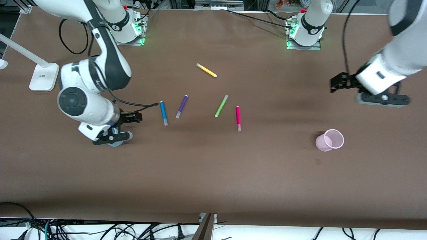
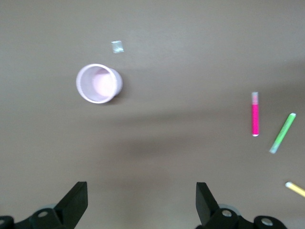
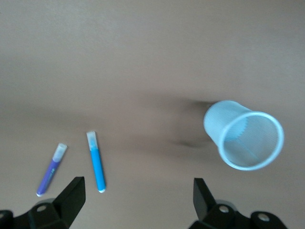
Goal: Place pink and blue markers in matching cups
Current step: 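Move the right gripper to the blue marker while the left gripper reaches the pink marker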
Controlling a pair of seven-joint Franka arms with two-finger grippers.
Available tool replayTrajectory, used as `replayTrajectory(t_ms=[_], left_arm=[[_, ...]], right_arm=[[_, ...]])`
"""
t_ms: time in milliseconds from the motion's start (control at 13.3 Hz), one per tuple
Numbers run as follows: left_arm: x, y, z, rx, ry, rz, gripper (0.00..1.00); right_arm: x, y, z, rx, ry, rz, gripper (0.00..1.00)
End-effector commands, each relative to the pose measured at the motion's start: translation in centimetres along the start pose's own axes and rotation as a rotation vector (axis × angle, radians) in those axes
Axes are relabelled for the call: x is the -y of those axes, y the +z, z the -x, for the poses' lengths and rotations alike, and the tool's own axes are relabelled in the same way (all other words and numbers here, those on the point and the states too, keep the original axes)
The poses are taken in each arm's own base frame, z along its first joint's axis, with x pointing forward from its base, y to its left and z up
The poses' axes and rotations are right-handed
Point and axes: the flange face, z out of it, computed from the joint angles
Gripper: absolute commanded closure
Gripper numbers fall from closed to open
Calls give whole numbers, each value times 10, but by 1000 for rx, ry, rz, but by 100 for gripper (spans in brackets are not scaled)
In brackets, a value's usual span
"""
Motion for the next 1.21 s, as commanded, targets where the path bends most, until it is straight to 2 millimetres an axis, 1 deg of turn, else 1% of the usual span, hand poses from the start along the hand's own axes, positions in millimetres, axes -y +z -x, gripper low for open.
replayTrajectory(t_ms=[0, 75, 151, 226, 377, 452, 603, 754, 980, 1131], left_arm=[[-59, 29, -15, -9, -68, 31, 0], [-77, 41, -20, -10, -66, 40, 0], [-90, 56, -25, -9, -62, 50, 0], [-105, 74, -29, 4, -66, 60, 0], [-132, 108, -34, 15, -91, 75, 0], [-148, 127, -33, 17, -105, 69, 0], [-173, 165, -29, 17, -137, 76, 0], [-192, 202, -25, 9, -153, 90, 0], [-222, 253, -20, 32, -128, 95, 0], [-234, 275, -19, 33, -151, 103, 0]], right_arm=[[21, 21, -9, 4, 0, 13, 0], [29, 32, -10, 8, -12, 14, 0], [36, 45, -11, 14, -21, 14, 0], [40, 59, -12, 14, -25, 15, 0], [57, 89, -8, -8, -48, 13, 0], [62, 103, -5, -31, -53, 10, 0], [61, 131, 3, -63, -38, 3, 0], [67, 151, 13, -74, -50, -3, 0], [78, 173, 27, -104, -71, -20, 0], [80, 182, 32, -120, -76, -26, 0]])
